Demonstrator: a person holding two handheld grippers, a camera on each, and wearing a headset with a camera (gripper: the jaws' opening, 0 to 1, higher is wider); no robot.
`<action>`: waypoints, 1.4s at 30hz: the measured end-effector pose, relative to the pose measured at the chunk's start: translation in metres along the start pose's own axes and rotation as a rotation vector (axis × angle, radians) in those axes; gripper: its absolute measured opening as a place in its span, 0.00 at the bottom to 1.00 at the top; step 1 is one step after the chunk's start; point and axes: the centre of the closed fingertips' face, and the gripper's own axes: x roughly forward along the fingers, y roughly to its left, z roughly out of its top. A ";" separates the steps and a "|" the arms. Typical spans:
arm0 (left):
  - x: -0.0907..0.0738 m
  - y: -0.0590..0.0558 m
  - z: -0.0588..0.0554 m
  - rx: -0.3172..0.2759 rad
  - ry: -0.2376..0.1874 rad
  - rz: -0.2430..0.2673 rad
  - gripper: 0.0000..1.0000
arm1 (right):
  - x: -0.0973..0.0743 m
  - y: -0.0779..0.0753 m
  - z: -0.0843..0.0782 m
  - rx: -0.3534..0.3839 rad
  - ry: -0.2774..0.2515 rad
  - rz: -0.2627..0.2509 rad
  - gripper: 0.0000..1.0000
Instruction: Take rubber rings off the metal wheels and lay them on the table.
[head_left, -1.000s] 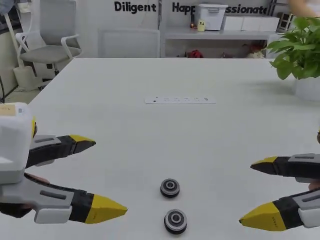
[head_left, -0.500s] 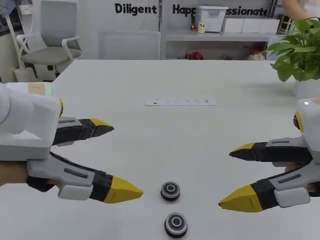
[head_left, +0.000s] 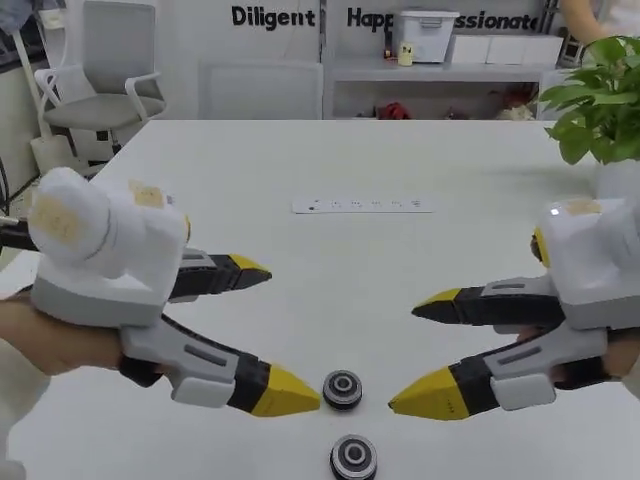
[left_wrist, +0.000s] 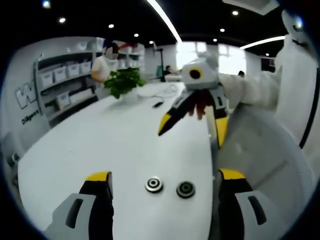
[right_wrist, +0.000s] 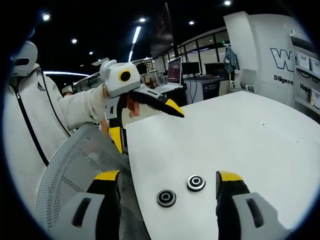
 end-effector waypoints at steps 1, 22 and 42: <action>0.003 -0.001 -0.002 -0.005 0.001 -0.006 0.88 | 0.002 0.000 -0.001 0.005 -0.004 0.004 0.73; 0.047 -0.028 -0.035 0.048 -0.067 -0.064 0.65 | 0.033 -0.001 -0.066 -0.067 0.116 0.046 0.49; 0.067 -0.035 -0.057 -0.003 -0.086 -0.089 0.41 | 0.049 -0.001 -0.099 -0.047 0.197 0.050 0.34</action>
